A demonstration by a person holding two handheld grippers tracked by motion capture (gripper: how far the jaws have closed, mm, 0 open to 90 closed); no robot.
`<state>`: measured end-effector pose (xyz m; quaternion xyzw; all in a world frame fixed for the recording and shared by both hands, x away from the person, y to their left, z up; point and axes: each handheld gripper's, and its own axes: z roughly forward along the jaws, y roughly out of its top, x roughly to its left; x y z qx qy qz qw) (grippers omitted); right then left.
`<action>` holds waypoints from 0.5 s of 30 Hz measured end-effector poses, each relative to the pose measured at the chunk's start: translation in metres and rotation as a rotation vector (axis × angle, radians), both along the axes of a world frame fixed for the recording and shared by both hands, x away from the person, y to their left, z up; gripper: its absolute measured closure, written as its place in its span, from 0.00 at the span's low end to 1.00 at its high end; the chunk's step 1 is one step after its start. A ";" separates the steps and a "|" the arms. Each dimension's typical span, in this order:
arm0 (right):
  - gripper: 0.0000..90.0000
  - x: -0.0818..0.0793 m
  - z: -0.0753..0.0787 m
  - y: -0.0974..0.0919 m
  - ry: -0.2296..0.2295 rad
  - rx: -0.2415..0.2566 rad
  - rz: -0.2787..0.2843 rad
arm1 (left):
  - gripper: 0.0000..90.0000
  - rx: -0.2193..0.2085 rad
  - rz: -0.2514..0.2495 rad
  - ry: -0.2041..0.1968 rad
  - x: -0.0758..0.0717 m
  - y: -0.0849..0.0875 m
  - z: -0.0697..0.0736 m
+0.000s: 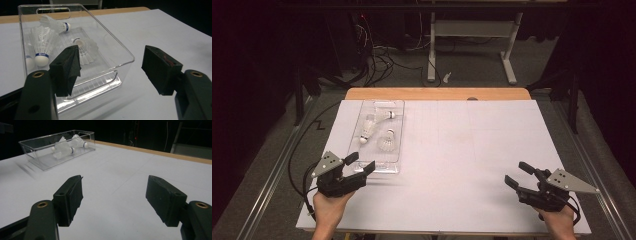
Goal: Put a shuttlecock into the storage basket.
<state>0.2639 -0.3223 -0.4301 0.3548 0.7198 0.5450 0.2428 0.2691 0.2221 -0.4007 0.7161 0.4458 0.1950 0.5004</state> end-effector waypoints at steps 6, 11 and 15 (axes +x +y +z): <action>0.33 0.000 0.000 0.000 0.002 -0.001 -0.001 | 0.35 -0.006 0.007 -0.002 -0.001 0.001 -0.003; 0.33 0.000 0.000 0.001 0.004 -0.004 0.000 | 0.37 -0.004 0.002 -0.004 -0.004 0.001 -0.004; 0.33 0.000 -0.001 0.000 0.005 -0.004 0.001 | 0.37 -0.010 0.004 -0.011 -0.005 0.001 -0.006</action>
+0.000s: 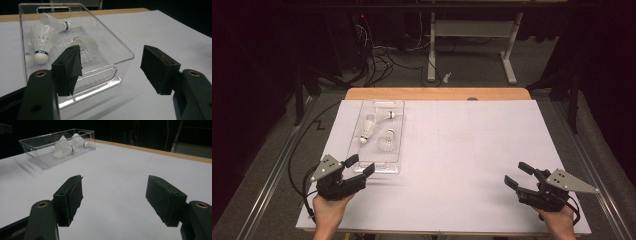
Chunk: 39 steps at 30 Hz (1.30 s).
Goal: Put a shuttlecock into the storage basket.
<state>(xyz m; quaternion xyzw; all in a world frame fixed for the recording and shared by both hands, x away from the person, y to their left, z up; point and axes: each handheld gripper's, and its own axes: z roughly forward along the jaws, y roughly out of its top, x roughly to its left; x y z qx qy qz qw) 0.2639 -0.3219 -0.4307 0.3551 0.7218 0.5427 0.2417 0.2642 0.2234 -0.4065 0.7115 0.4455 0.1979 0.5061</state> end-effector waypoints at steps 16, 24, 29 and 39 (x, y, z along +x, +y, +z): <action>0.33 -0.001 -0.001 -0.001 0.001 -0.002 -0.002 | 0.35 0.003 0.006 0.000 0.000 0.000 -0.008; 0.33 -0.001 -0.001 -0.001 0.002 -0.003 -0.001 | 0.35 -0.006 0.012 -0.005 -0.001 0.001 -0.011; 0.33 -0.001 -0.001 -0.001 0.002 -0.003 -0.004 | 0.35 -0.020 0.019 -0.002 -0.002 0.004 -0.014; 0.33 -0.001 -0.001 0.000 0.004 -0.008 0.002 | 0.35 0.002 0.025 -0.001 -0.002 0.003 -0.018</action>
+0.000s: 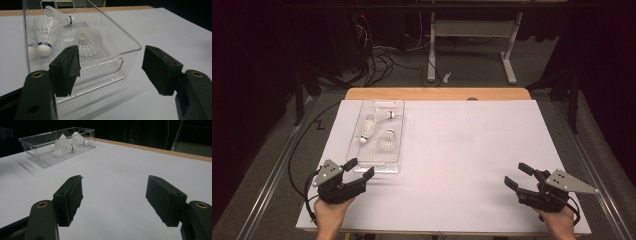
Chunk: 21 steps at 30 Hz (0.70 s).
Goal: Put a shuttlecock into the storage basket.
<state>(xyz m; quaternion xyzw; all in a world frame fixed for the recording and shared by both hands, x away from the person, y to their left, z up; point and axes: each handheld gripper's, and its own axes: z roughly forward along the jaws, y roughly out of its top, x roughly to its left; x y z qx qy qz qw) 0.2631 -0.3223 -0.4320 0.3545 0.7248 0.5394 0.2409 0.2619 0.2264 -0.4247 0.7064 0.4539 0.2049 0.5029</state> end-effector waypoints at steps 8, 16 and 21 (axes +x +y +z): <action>0.33 0.000 0.000 -0.001 0.003 0.003 -0.005 | 0.34 -0.004 0.010 0.002 -0.001 0.001 -0.004; 0.33 -0.001 -0.001 0.000 0.003 0.003 -0.003 | 0.34 -0.015 0.025 0.007 -0.001 0.001 -0.008; 0.33 -0.001 -0.002 -0.001 0.004 0.002 -0.001 | 0.34 -0.022 0.030 0.007 -0.001 0.003 -0.009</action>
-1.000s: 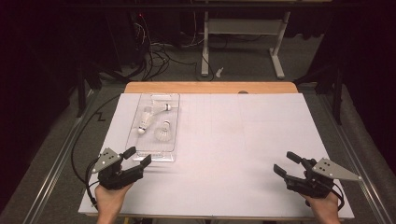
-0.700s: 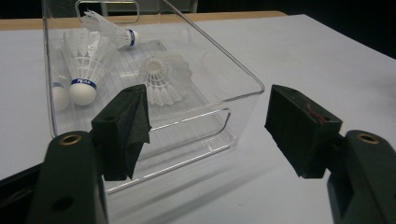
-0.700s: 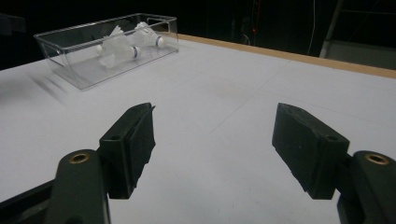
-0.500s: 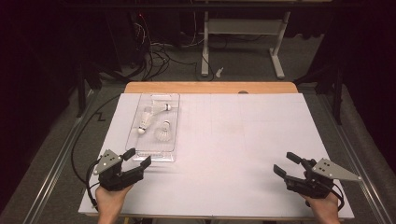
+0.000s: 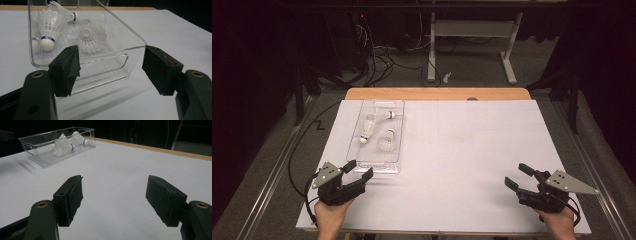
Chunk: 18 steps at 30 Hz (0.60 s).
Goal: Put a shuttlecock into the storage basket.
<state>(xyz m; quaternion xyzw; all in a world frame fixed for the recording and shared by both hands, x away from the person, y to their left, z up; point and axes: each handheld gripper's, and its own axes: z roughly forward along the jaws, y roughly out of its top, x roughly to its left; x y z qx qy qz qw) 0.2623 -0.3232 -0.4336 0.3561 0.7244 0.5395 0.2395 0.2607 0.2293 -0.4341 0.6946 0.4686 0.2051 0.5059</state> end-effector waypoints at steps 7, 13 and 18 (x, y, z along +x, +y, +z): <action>0.33 -0.001 0.000 0.000 -0.003 0.001 -0.001 | 0.34 -0.004 0.012 -0.002 -0.001 0.002 -0.002; 0.33 -0.001 -0.001 -0.001 -0.002 0.004 -0.002 | 0.34 -0.004 0.012 -0.004 -0.001 0.002 -0.003; 0.33 -0.002 -0.002 -0.001 0.003 0.006 -0.006 | 0.34 -0.006 0.019 -0.007 -0.002 0.003 -0.003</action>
